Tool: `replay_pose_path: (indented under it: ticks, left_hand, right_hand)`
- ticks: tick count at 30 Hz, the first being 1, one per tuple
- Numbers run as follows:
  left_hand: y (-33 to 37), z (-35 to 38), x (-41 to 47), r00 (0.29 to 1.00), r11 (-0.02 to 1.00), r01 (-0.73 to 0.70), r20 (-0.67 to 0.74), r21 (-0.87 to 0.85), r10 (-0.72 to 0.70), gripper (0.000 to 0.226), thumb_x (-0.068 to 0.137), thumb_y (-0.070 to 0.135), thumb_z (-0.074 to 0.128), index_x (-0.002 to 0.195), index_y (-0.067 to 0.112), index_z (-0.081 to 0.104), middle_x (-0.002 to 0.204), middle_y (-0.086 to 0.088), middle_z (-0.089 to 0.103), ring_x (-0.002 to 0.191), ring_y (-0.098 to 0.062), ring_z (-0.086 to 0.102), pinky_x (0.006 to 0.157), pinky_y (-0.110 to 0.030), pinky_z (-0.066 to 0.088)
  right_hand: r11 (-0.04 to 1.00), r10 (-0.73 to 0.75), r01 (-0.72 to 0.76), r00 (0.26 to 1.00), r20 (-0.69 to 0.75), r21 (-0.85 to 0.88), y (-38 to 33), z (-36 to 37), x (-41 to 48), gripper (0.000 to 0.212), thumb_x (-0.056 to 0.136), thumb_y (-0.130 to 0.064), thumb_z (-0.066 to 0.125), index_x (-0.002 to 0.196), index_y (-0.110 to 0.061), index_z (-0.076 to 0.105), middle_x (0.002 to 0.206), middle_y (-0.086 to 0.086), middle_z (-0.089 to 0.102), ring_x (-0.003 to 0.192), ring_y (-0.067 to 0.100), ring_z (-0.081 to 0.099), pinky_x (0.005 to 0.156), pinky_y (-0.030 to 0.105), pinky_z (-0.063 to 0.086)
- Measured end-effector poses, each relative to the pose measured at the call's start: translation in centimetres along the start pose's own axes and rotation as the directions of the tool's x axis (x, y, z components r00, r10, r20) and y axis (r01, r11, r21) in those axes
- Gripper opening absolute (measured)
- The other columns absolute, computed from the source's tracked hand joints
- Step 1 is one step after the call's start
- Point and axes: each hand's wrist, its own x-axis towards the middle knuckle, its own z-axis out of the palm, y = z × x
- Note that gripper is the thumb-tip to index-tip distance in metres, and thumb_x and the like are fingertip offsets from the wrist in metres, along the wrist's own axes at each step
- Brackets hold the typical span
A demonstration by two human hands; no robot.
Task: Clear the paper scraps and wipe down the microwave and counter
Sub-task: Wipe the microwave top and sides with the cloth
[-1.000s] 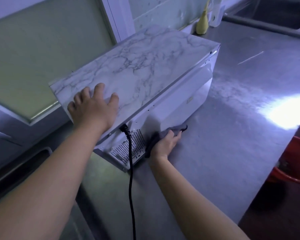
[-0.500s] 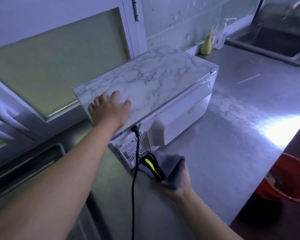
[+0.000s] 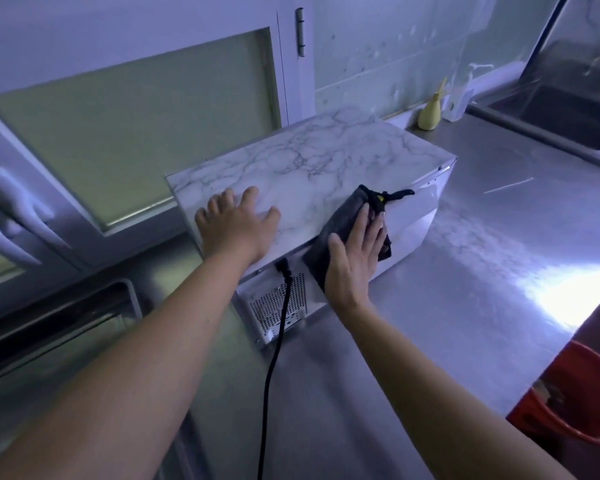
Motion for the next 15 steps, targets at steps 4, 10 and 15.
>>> replay_pose_path:
  ticks: [4, 10, 15]
  left_hand:
    - [0.1, 0.3, -0.2, 1.000, 1.000, -0.003, -0.021, 0.011, 0.003, 0.065, 0.087, 0.066, 0.024, 0.143, 0.037, 0.037, 0.152, -0.008, 0.038, 0.137, -0.031, 0.032, 0.110, -0.050, 0.022]
    - [-0.1, 0.2, -0.3, 0.999, 1.000, -0.009, -0.032, 0.015, 0.010, 0.062, 0.091, 0.064, 0.025, 0.144, 0.035, 0.035, 0.152, -0.010, 0.036, 0.138, -0.032, 0.031, 0.112, -0.050, 0.021]
    - [-0.2, 0.1, -0.3, 0.999, 1.000, -0.010, -0.031, 0.020, 0.011, 0.060, 0.092, 0.063, 0.027, 0.144, 0.035, 0.036, 0.151, -0.009, 0.038, 0.139, -0.031, 0.031, 0.113, -0.050, 0.021]
  right_hand:
    - [0.967, -0.147, 0.132, 0.988, -0.053, -0.218, 1.9, 3.5, -3.4, 0.081, 0.085, -0.028, 0.036, 0.159, -0.020, 0.004, 0.167, 0.005, -0.007, 0.154, 0.021, -0.013, 0.123, 0.046, -0.009]
    - [0.853, -0.423, 0.378, 0.904, -0.054, -0.359, 6.8, 5.3, -4.7, 0.069, 0.096, -0.025, 0.039, 0.159, -0.022, 0.011, 0.168, 0.006, 0.002, 0.155, 0.028, -0.007, 0.122, 0.056, 0.002]
    - [0.738, -0.573, 0.504, 0.819, -0.023, -0.448, 9.6, 6.3, -5.9, 0.069, 0.089, -0.017, 0.045, 0.154, -0.019, 0.023, 0.169, -0.001, -0.007, 0.155, 0.027, -0.003, 0.118, 0.061, 0.013]
